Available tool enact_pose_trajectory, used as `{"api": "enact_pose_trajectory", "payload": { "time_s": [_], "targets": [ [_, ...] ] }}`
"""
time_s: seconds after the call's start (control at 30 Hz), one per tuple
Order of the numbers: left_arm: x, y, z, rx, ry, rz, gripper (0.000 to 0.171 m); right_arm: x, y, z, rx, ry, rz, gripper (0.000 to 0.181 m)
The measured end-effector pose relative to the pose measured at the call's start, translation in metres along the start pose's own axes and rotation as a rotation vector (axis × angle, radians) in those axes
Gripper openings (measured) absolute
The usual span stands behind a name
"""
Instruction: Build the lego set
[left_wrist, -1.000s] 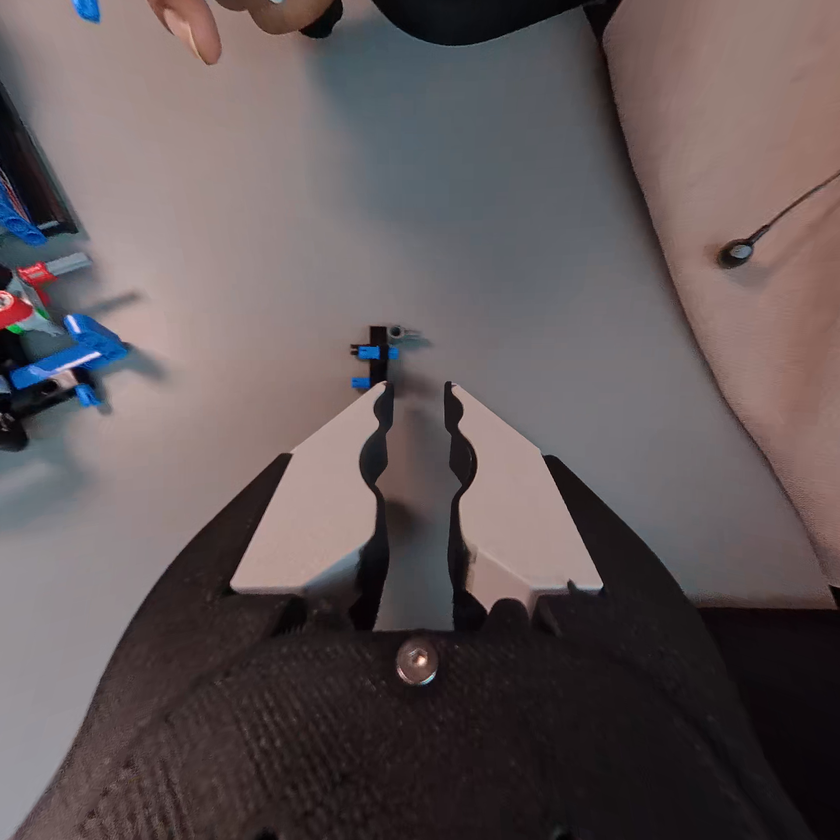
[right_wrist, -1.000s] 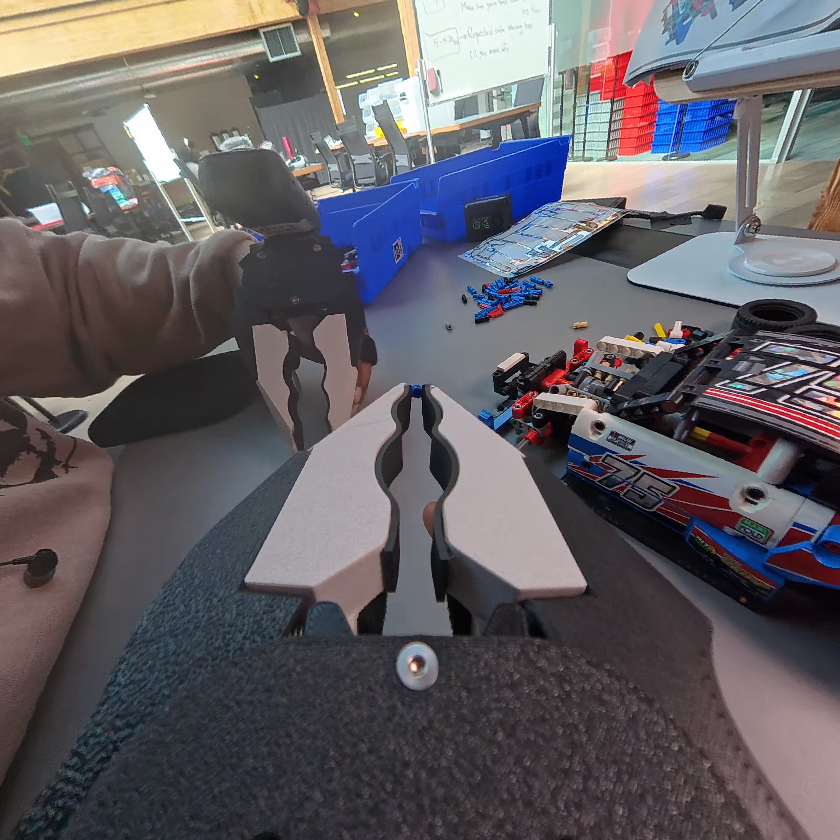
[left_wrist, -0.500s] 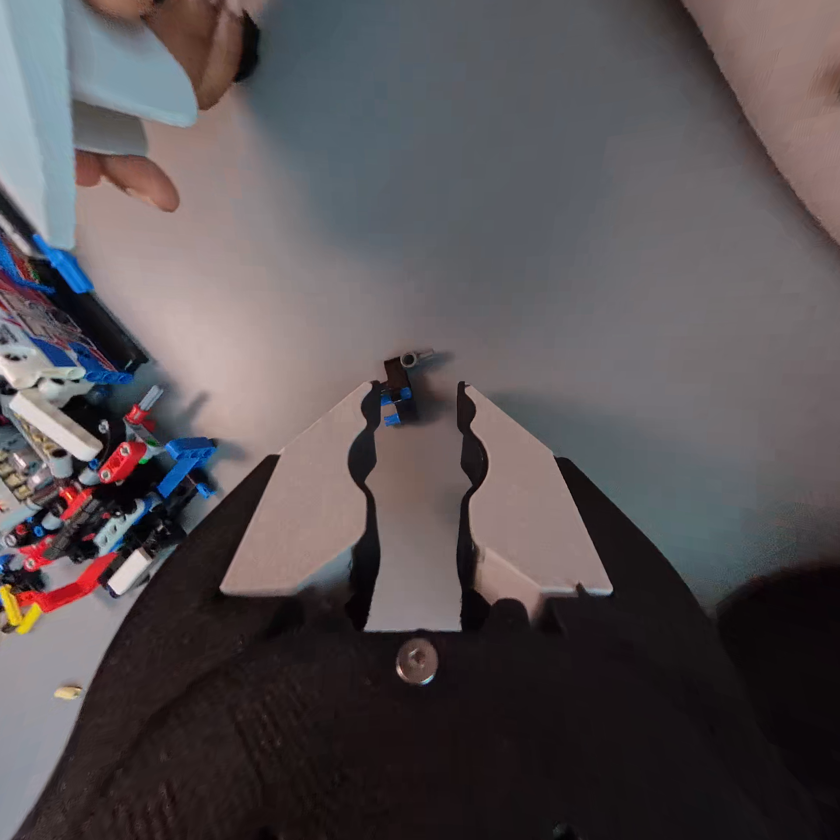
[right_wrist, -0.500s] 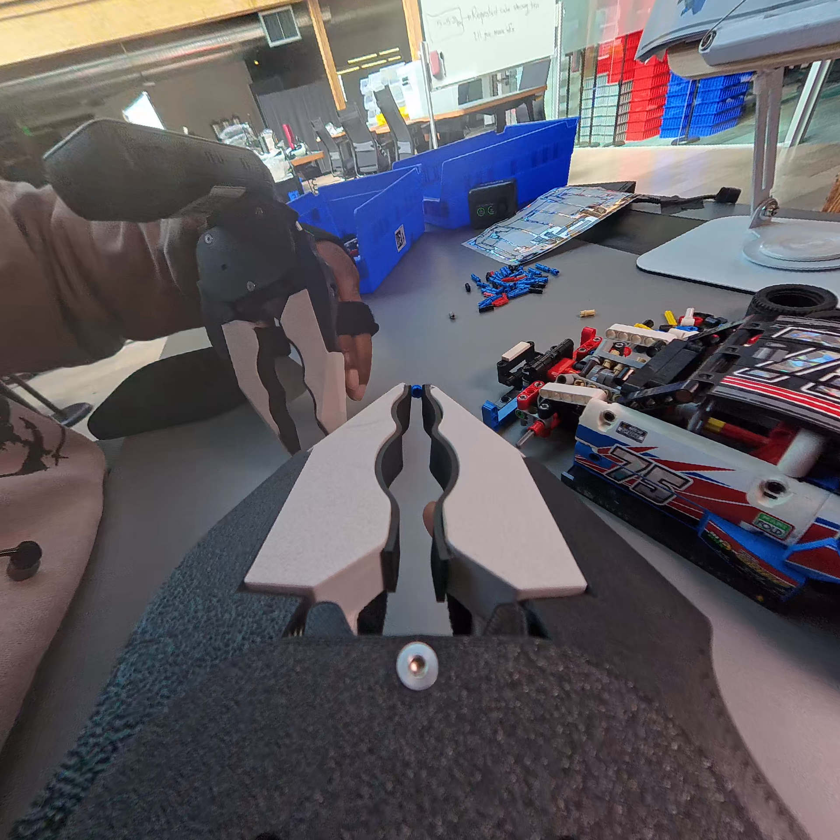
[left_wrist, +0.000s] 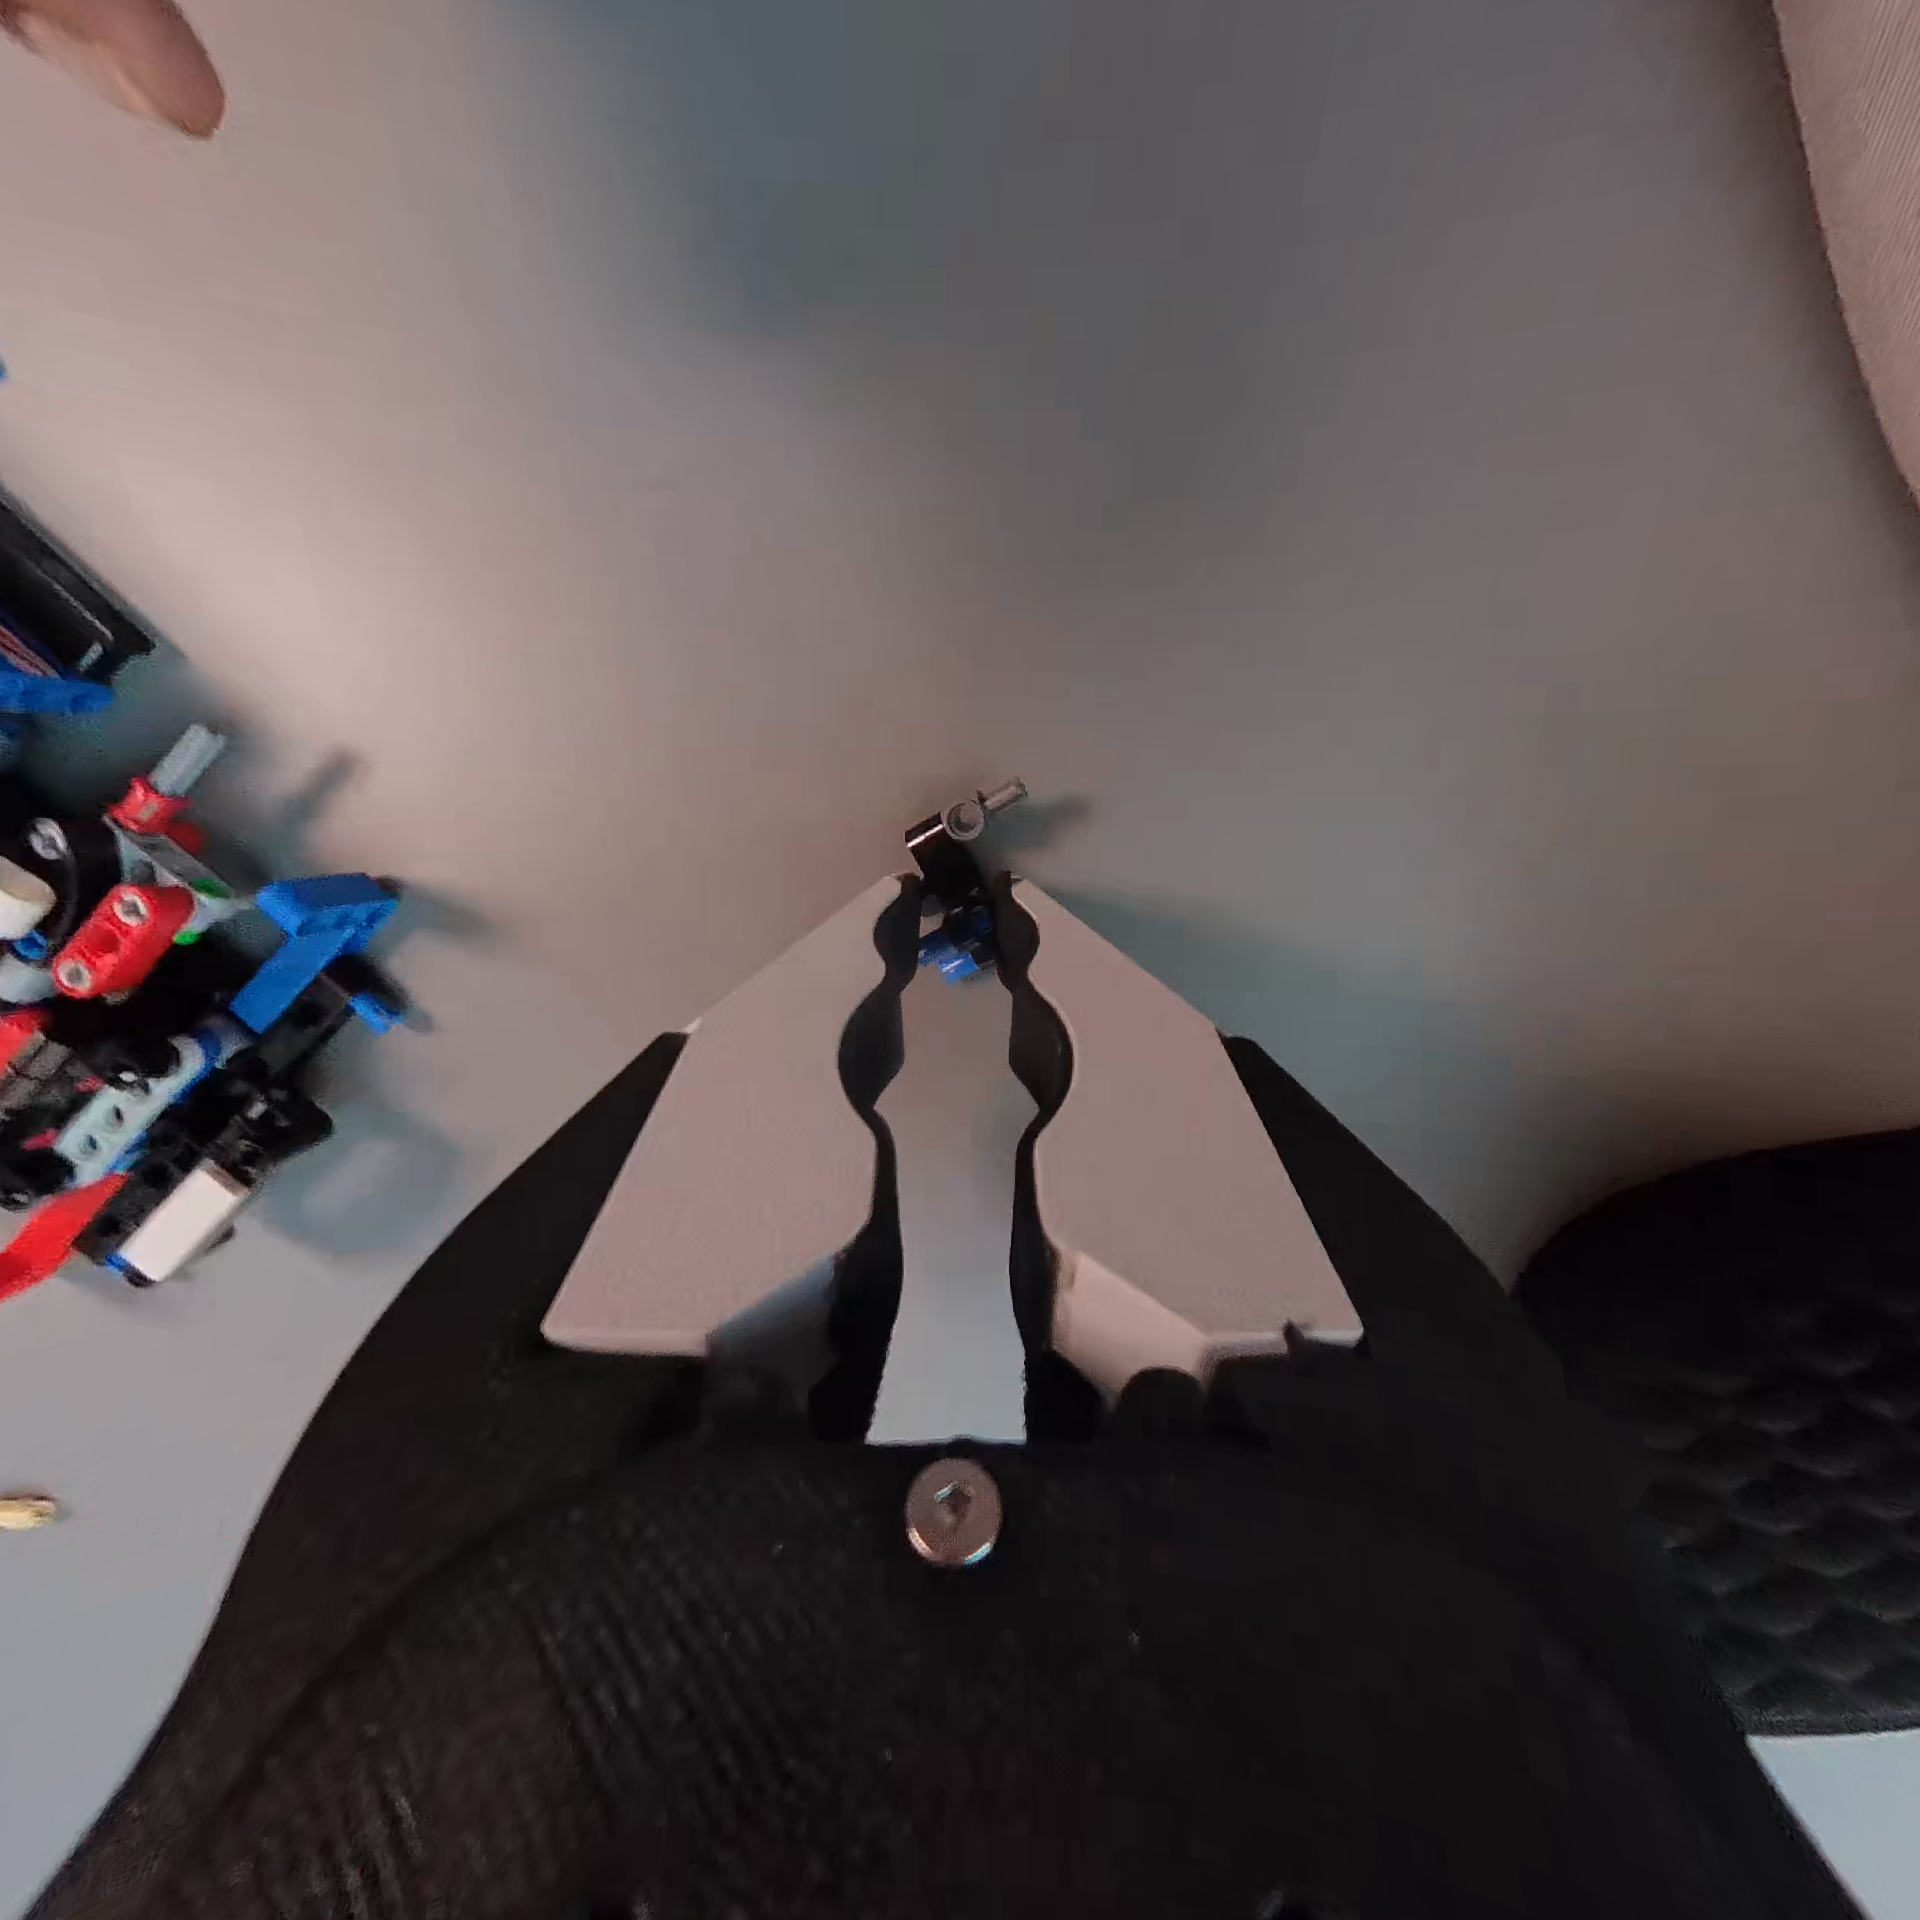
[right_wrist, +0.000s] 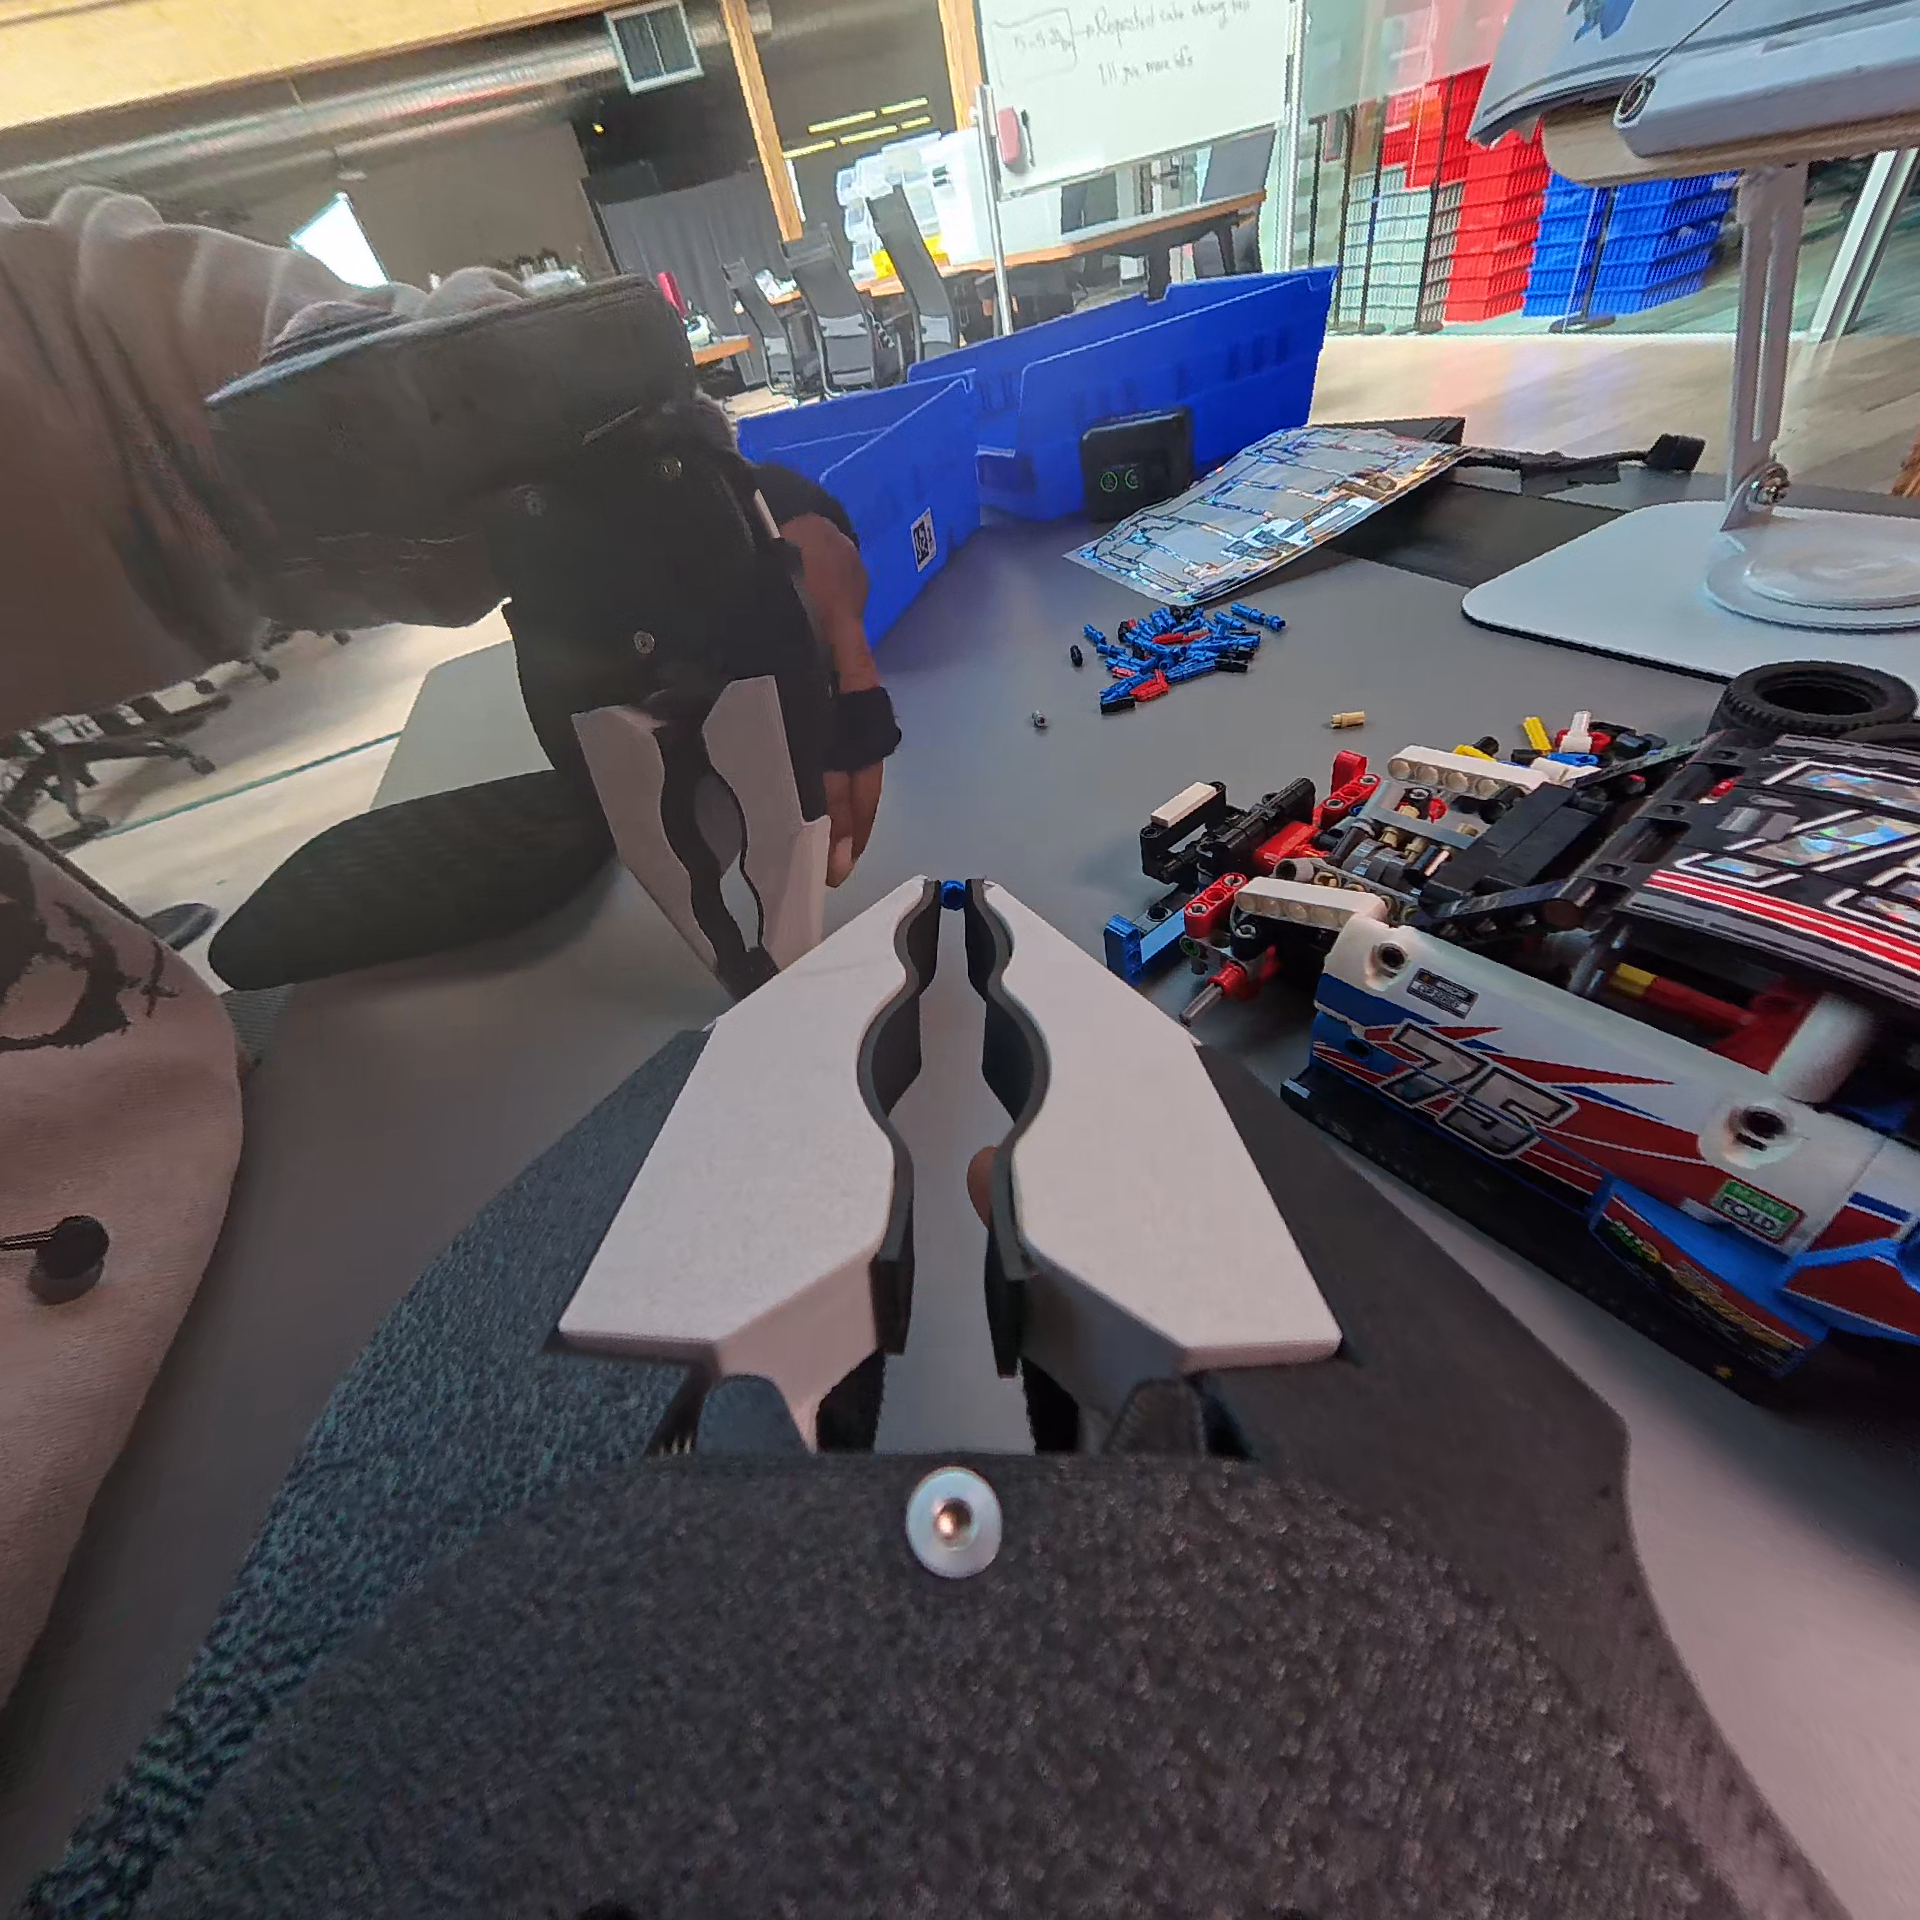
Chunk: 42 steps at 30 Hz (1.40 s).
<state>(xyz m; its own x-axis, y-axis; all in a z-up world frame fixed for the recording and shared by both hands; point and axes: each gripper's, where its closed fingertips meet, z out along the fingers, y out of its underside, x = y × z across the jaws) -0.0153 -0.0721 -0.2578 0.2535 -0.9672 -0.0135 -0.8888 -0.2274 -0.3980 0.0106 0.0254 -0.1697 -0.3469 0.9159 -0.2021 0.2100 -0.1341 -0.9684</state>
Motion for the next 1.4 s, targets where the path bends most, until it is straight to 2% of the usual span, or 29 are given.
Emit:
{"api": "enact_pose_trajectory", "payload": {
  "time_s": [0.23, 0.33, 0.43, 0.57, 0.7, 0.77, 1.0, 1.1, 1.2, 1.27, 1.3, 1.4],
  "targets": [
    [-0.011, -0.002, -0.003, 0.228, -0.11, -0.611, 0.012, 0.002, 0.0, -0.001, -0.006, 0.01, 0.002, 0.002],
    [-0.008, -0.007, -0.004, 0.336, -0.147, -0.758, 0.024, 0.002, 0.002, 0.0, -0.01, 0.009, 0.008, 0.002],
    [0.002, -0.015, -0.01, 0.417, -0.122, -0.694, 0.034, 0.001, 0.004, 0.001, -0.017, 0.003, 0.01, 0.002],
    [-0.002, 0.006, -0.012, 0.273, -0.253, -0.482, 0.03, 0.001, 0.005, 0.002, -0.023, 0.001, 0.009, 0.002],
    [0.001, 0.002, -0.013, 0.153, -0.339, -0.168, 0.026, 0.001, 0.004, 0.001, -0.019, 0.003, 0.011, 0.002],
    [0.002, 0.0, -0.01, 0.102, -0.32, -0.094, 0.025, 0.001, 0.005, 0.001, -0.022, -0.001, 0.015, 0.002],
    [0.001, 0.003, 0.001, -0.051, -0.178, -0.036, 0.025, -0.001, 0.005, 0.001, -0.025, -0.009, 0.005, 0.002],
    [-0.001, -0.001, 0.003, -0.04, -0.169, -0.052, 0.02, -0.001, 0.003, -0.001, -0.023, -0.011, 0.001, 0.002],
    [-0.003, -0.004, 0.004, 0.003, -0.199, -0.089, 0.017, -0.002, 0.003, -0.002, -0.024, -0.016, -0.008, 0.002],
    [-0.004, -0.008, 0.004, 0.064, -0.22, -0.14, 0.014, -0.003, 0.003, -0.003, -0.026, -0.021, -0.011, 0.002],
    [-0.007, -0.01, 0.003, 0.112, -0.246, -0.165, 0.002, -0.003, 0.003, -0.003, -0.028, -0.024, -0.012, 0.002],
    [-0.012, -0.014, 0.002, 0.235, -0.309, -0.252, 0.002, -0.004, 0.003, -0.003, -0.032, -0.032, -0.017, 0.002]
  ]
}}
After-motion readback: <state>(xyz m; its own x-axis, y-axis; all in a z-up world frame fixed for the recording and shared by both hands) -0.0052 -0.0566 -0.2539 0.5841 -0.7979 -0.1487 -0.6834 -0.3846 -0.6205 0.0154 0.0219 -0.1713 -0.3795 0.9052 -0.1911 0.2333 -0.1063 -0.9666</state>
